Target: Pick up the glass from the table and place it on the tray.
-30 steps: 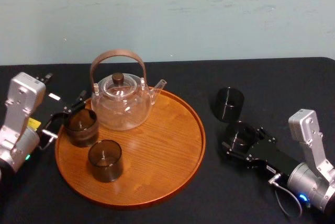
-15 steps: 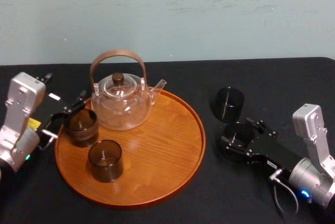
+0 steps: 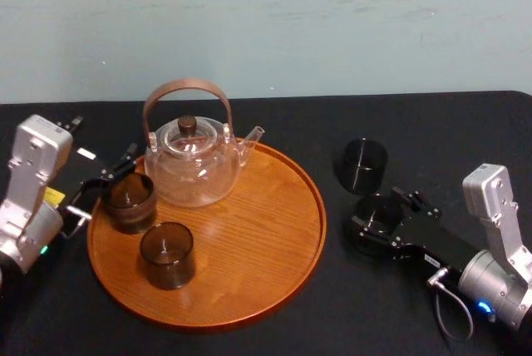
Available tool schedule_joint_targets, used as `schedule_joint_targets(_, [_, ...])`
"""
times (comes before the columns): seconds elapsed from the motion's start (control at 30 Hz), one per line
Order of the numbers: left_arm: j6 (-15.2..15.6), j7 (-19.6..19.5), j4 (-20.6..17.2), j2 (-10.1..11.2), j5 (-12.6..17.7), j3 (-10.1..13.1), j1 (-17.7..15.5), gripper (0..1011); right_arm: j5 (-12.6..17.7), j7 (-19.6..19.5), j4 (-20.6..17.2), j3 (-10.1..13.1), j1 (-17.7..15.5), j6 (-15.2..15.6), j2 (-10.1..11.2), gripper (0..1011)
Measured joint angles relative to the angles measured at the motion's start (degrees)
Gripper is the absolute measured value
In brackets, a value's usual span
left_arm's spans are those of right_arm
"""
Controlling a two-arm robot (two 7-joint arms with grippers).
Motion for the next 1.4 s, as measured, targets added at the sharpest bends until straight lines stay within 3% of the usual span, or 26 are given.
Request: schedule_joint_targets(1.4, [0.0,0.0,0.0,0.0,0.0,0.0,0.0,1001,0.4,1.1,1.9,-0.8,0.9,0.6,-0.2,1002])
